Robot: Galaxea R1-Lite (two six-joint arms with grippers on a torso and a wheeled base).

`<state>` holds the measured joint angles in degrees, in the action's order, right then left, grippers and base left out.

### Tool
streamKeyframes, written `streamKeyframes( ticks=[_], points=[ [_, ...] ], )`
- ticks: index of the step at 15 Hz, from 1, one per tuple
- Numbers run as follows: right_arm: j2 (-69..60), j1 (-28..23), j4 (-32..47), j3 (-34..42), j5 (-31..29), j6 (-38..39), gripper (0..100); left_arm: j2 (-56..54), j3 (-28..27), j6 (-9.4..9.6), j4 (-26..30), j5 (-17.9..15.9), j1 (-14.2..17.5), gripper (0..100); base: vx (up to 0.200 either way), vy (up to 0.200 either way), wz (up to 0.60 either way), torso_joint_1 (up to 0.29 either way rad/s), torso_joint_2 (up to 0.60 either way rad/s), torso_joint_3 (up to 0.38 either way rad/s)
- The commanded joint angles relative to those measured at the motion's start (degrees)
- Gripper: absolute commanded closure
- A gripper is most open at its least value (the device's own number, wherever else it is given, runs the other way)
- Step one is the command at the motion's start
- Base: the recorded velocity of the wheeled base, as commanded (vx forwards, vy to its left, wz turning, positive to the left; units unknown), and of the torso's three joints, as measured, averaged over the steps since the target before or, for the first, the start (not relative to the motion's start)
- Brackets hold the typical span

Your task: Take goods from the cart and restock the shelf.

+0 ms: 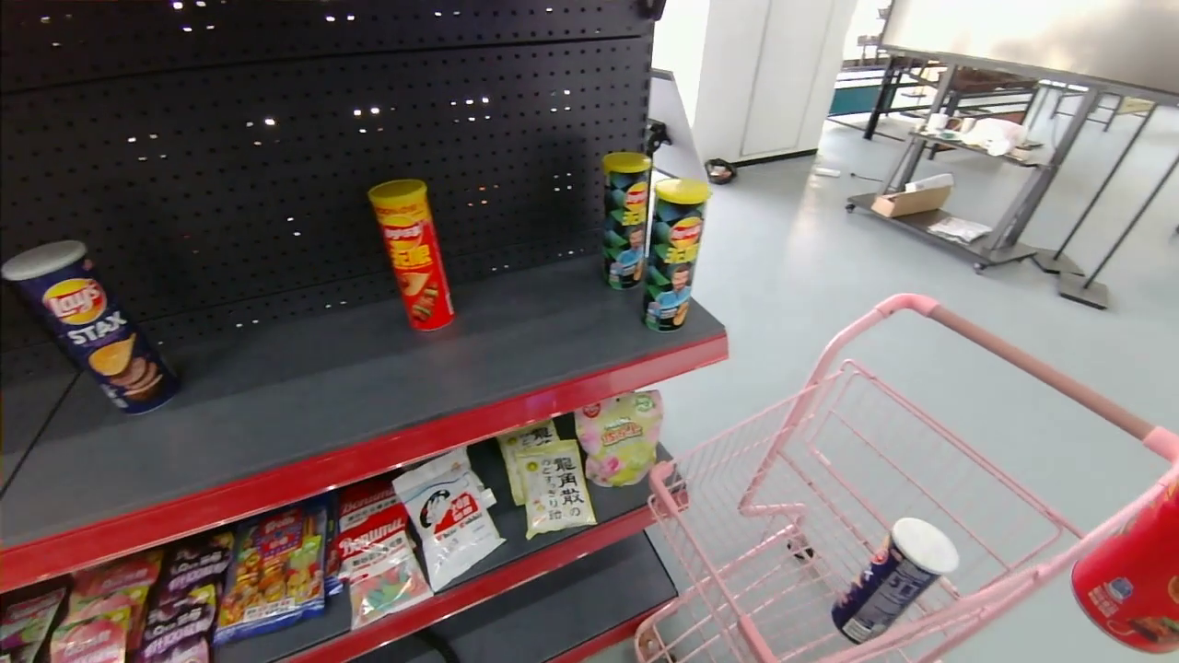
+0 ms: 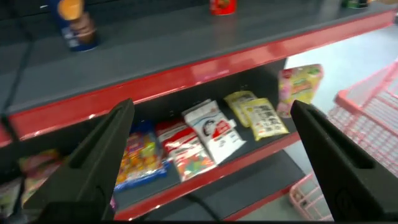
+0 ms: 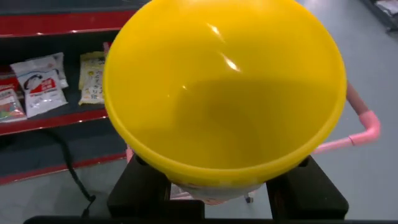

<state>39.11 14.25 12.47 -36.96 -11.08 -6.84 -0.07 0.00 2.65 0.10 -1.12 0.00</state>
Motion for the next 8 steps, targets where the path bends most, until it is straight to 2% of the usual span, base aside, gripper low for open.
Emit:
streamKeyframes(
  ticks=[1,5,8],
  points=[
    [-0.3,0.1,-0.1,0.7,0.1,-0.2,100,0.1,0.0,-0.01,0.0,0.0,0.1,0,0.000,0.000,0.60,-0.002,-0.01,-0.002],
    [-2.4,0.2,-0.2,2.2,0.1,-0.2,100,0.1,0.0,0.08,0.0,0.0,0.1,0,0.000,0.000,0.60,0.004,0.00,0.002],
    [-7.3,0.3,-0.3,3.9,0.2,-0.7,100,0.1,0.0,0.08,0.0,0.0,0.1,0,0.000,0.000,0.00,0.000,0.00,0.000]
  ],
)
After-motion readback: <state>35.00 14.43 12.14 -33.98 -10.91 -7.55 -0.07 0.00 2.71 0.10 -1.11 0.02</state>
